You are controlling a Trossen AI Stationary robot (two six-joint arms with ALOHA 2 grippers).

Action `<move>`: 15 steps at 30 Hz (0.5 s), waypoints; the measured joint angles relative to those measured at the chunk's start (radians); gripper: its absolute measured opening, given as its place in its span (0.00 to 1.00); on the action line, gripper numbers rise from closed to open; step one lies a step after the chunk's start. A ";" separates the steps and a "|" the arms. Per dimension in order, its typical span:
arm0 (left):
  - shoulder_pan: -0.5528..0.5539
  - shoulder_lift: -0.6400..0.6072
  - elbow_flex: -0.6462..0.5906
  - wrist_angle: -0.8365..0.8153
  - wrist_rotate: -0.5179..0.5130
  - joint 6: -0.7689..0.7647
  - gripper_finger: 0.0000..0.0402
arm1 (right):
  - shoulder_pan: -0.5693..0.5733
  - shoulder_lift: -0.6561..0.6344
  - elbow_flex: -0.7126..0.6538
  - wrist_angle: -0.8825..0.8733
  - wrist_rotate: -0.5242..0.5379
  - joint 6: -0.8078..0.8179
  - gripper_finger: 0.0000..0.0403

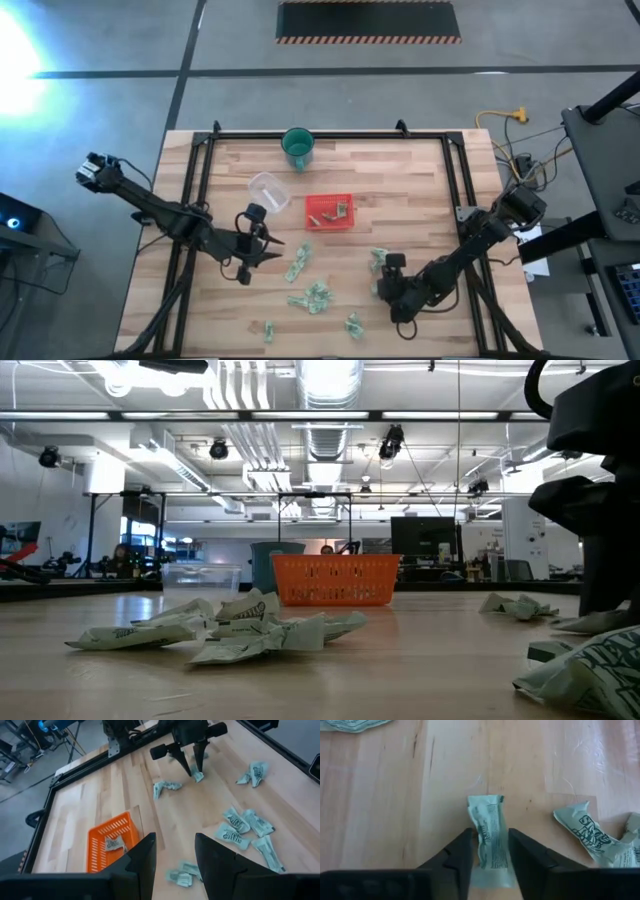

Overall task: Pick and place items into bin
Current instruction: Put the stevia packet into the orange bin

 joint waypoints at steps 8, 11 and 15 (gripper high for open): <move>-0.012 0.010 0.000 -0.002 0.000 -0.025 0.29 | 0.000 -0.002 0.000 -0.013 0.018 -0.054 0.03; -0.033 0.015 0.000 0.002 0.000 -0.035 0.29 | 0.000 -0.006 0.013 -0.016 0.045 -0.092 0.03; -0.069 0.026 0.000 -0.001 0.000 -0.062 0.29 | -0.005 -0.011 0.051 -0.013 0.095 -0.186 0.03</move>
